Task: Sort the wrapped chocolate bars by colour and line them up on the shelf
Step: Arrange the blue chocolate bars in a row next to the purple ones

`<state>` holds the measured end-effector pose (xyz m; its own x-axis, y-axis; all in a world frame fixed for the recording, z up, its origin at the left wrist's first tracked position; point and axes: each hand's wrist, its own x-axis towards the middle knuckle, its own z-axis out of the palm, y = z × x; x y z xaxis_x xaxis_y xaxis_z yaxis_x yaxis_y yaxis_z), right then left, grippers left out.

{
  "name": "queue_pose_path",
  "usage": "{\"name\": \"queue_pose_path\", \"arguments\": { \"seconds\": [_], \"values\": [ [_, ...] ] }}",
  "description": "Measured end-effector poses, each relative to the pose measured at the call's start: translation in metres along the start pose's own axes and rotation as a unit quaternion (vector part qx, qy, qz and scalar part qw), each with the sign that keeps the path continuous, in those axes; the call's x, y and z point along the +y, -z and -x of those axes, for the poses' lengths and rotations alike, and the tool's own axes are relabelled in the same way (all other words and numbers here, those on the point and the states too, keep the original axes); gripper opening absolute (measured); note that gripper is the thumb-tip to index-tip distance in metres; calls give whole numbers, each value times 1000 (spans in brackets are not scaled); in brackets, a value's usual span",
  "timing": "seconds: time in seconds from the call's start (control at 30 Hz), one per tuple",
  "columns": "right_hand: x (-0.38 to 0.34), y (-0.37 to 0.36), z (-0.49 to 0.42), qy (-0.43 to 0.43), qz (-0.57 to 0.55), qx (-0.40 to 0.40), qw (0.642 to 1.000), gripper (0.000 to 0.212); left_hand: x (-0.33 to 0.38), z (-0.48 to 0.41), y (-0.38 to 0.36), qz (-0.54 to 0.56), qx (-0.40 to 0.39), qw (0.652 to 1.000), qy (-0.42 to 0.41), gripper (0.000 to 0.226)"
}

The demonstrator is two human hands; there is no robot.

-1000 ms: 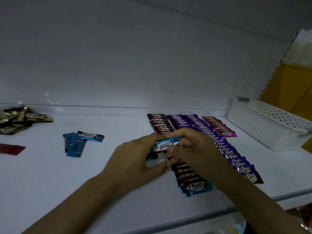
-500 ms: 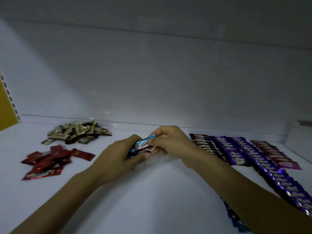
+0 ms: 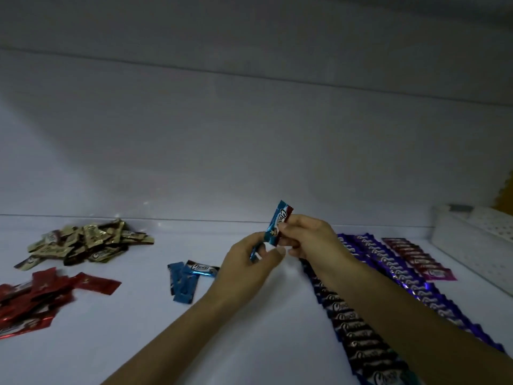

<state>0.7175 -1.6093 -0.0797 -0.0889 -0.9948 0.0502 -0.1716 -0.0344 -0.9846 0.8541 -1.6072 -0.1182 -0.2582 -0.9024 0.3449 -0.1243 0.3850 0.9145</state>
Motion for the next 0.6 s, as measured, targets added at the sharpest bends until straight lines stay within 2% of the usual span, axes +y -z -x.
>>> {"name": "queue_pose_path", "arguments": {
  "seconds": [0.07, 0.13, 0.2, 0.23, 0.3, 0.43, 0.53, 0.6],
  "values": [
    [-2, 14, -16, -4, 25, 35, 999, 12, -2, -6, -13, 28, -43, 998, 23, 28],
    [-8, 29, -35, 7, 26, 76, 997, 11, -13, -7, -16, 39, -58, 997, 30, 32],
    [-13, 41, -57, 58, 123, 69, 988, 11, -27, -6, -14, 2, -42, 999, 12, 31],
    [-13, 43, -67, 77, 217, 41, 972, 12, -32, -6, -11, -1, -30, 1000, 4, 30],
    [-6, 37, -87, 78, 386, -26, 919, 16, -39, -8, -8, 9, -4, 1000, 0, 29],
    [18, 6, -112, 68, 507, -130, 849, 15, -43, -16, -7, -13, 37, 999, 8, 29],
    [31, -4, -116, 112, 574, -82, 807, 18, -40, -15, -7, -29, 77, 997, -11, 30],
    [37, -6, -108, 149, 587, -29, 795, 20, -40, -16, -5, -22, 109, 994, -19, 29]
  ]
}}
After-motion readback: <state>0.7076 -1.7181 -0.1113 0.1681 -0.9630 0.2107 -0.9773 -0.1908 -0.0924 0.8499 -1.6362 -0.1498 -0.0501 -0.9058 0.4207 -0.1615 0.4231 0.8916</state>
